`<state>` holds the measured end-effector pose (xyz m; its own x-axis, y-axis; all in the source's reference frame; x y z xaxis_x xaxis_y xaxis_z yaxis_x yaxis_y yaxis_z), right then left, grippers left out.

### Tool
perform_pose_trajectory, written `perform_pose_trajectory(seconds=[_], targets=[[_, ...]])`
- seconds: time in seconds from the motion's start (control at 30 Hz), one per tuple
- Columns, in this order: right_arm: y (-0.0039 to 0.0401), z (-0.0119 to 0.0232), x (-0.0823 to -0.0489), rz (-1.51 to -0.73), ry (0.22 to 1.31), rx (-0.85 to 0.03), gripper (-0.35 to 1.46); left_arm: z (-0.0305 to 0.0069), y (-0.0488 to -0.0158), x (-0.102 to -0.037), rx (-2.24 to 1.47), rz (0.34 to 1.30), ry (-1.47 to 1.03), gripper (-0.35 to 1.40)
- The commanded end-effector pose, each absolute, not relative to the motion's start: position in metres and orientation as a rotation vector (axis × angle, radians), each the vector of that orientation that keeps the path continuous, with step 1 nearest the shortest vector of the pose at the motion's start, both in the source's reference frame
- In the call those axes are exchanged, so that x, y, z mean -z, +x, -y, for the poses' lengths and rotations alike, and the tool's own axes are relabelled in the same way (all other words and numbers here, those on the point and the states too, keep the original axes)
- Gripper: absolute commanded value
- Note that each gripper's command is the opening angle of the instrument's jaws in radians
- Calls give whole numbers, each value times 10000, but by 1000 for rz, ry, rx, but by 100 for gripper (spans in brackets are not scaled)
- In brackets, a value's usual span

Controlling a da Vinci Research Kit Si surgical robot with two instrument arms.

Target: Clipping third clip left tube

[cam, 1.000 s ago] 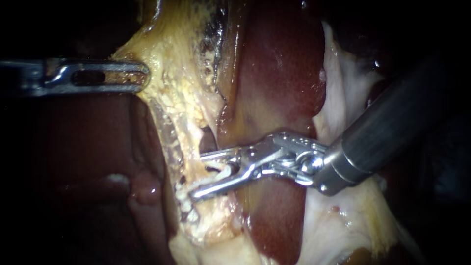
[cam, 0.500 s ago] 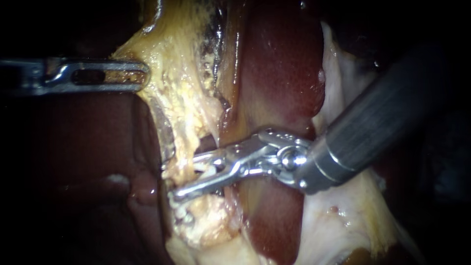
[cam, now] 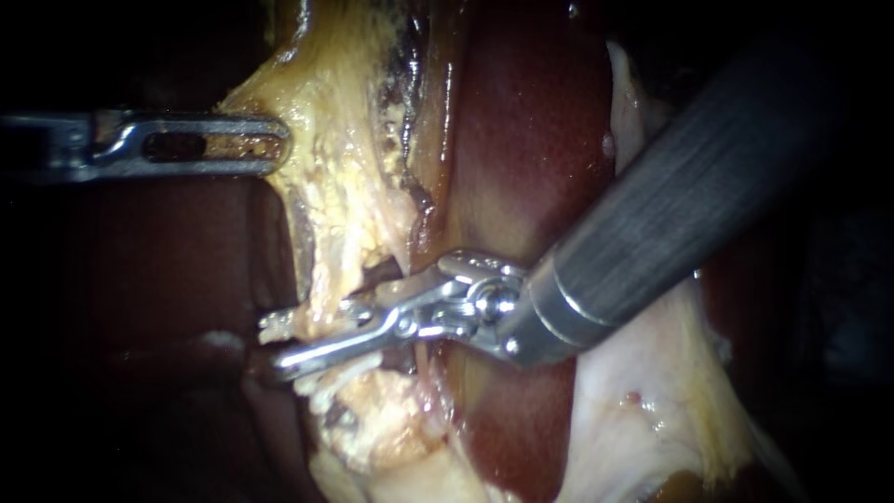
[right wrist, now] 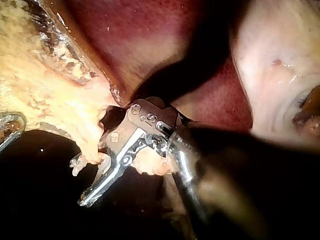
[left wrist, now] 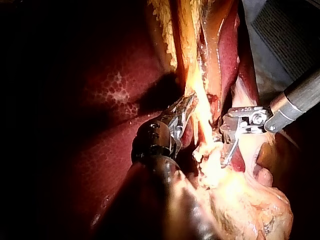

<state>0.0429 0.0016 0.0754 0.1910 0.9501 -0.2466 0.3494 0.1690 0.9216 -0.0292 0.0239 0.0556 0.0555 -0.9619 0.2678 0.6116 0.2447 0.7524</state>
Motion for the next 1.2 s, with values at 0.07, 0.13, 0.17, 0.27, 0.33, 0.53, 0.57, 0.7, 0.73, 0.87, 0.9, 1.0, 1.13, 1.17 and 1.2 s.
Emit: perform_pose_trajectory(seconds=[0.07,0.13,0.17,0.27,0.33,0.53,0.57,0.7,0.73,0.87,0.9,1.0,1.13,1.17,1.2], targets=[[429,-25,-759,-1363,1362,-734,53,-239,-292,-556,1276,857,511,-35],[426,-33,-764,-1359,1353,-760,54,-239,-292,-556,1276,857,511,-35],[425,-36,-765,-1364,1344,-764,54,-239,-292,-556,1276,857,511,-35],[420,-45,-767,-1367,1330,-780,54,-239,-292,-556,1276,857,511,-35],[419,-48,-765,-1367,1325,-791,55,-239,-292,-556,1276,857,511,-35],[419,-53,-755,-1372,1311,-830,55,-239,-293,-556,1276,857,511,-35],[419,-54,-754,-1372,1310,-834,55,-239,-293,-556,1276,857,511,-35],[419,-55,-755,-1372,1308,-838,53,-239,-293,-556,1276,857,511,-35],[418,-56,-756,-1372,1307,-839,50,-239,-293,-556,1276,857,511,-35],[409,-58,-763,-1351,1314,-866,-35,-239,-292,-556,1276,857,511,-35],[407,-59,-765,-1347,1314,-875,-35,-239,-292,-556,1276,857,511,-35],[403,-61,-771,-1333,1334,-845,-35,-239,-292,-556,1276,857,511,-35],[402,-60,-775,-1329,1335,-847,-35,-239,-292,-556,1276,857,511,-35],[402,-60,-775,-1330,1335,-846,-35,-239,-292,-556,1276,857,511,-35],[402,-59,-774,-1330,1336,-846,-35,-239,-292,-556,1276,857,511,-35]])
